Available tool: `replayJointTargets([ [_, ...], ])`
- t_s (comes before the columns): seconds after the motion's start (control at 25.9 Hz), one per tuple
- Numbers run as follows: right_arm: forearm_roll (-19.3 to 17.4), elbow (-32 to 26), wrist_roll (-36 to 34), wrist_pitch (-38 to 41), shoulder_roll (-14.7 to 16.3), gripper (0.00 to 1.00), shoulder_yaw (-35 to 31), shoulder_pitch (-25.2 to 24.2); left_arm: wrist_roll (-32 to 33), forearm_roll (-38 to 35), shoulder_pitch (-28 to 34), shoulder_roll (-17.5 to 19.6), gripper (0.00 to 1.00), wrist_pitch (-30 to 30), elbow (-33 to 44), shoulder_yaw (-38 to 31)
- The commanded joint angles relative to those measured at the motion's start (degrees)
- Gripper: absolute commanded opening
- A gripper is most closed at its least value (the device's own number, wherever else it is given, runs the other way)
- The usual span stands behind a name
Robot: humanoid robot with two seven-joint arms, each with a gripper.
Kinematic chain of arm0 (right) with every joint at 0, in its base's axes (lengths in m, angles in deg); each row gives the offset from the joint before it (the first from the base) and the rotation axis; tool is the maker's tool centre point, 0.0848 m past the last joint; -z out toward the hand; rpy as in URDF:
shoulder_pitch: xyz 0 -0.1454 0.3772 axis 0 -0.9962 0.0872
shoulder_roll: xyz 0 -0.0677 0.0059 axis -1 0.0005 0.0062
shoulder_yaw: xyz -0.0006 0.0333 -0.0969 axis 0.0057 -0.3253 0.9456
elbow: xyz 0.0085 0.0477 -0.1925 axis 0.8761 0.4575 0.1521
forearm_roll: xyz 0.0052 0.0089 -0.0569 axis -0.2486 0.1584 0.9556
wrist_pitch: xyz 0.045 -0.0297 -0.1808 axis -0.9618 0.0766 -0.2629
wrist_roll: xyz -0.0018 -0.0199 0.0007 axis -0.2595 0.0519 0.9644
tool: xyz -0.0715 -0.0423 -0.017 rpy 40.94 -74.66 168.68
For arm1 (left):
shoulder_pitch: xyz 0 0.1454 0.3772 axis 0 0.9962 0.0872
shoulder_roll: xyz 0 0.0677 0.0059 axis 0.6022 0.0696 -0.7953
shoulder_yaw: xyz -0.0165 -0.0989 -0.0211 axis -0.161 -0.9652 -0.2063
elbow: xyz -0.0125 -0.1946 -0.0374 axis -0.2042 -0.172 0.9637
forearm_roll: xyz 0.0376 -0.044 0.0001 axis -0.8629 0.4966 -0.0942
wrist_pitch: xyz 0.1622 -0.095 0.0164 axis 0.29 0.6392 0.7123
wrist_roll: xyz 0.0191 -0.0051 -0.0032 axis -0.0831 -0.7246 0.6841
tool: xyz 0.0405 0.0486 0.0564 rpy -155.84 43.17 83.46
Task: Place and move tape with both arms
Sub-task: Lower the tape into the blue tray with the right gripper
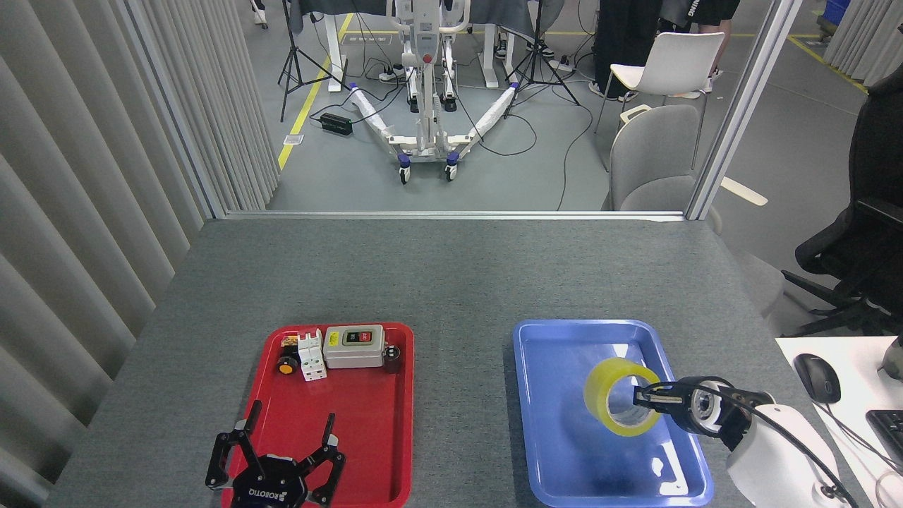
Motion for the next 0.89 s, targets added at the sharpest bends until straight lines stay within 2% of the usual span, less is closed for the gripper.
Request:
replayJointTargets([
  [0.0, -0.29, 5.93, -0.64, 0.21, -2.24, 0.10, 2.55, 2.98, 4.84, -0.23, -0.19, 0.10, 1.00, 0.00, -0.15, -0.02],
  [0.23, -1.79, 6.63, -0.90, 0.65, -2.68, 0.18, 2.11, 4.39, 6.16, 0.03, -0.36, 0.10, 1.00, 0.61, -0.06, -0.10],
  [0.39, -1.79, 6.63, -0.90, 0.92, -3.38, 0.24, 2.11, 4.56, 6.25, 3.81, -0.19, 0.28, 1.00, 3.86, -0.06, -0.10],
  [0.5, -1.70, 6.63, -0.99, 1.00, -3.64, 0.29, 1.76, 4.74, 6.25, 4.78, -0.19, 1.33, 1.00, 3.95, -0.15, -0.10],
  [0.7, -1.52, 6.54, -1.26, 1.09, -3.82, 0.45, 1.50, 5.18, 6.16, 4.78, -0.19, 1.33, 1.00, 3.51, -1.12, -0.19],
  [0.81, -1.44, 6.02, -2.93, 1.36, -3.73, 0.61, 1.50, 5.00, 6.16, 4.78, -0.19, 1.42, 1.00, 3.51, -1.29, -0.19],
  [0.85, -1.35, 5.75, -3.28, 1.36, -3.73, 0.63, 1.41, 4.74, 6.07, 4.78, -0.19, 1.42, 1.00, 3.60, -1.29, -0.19],
])
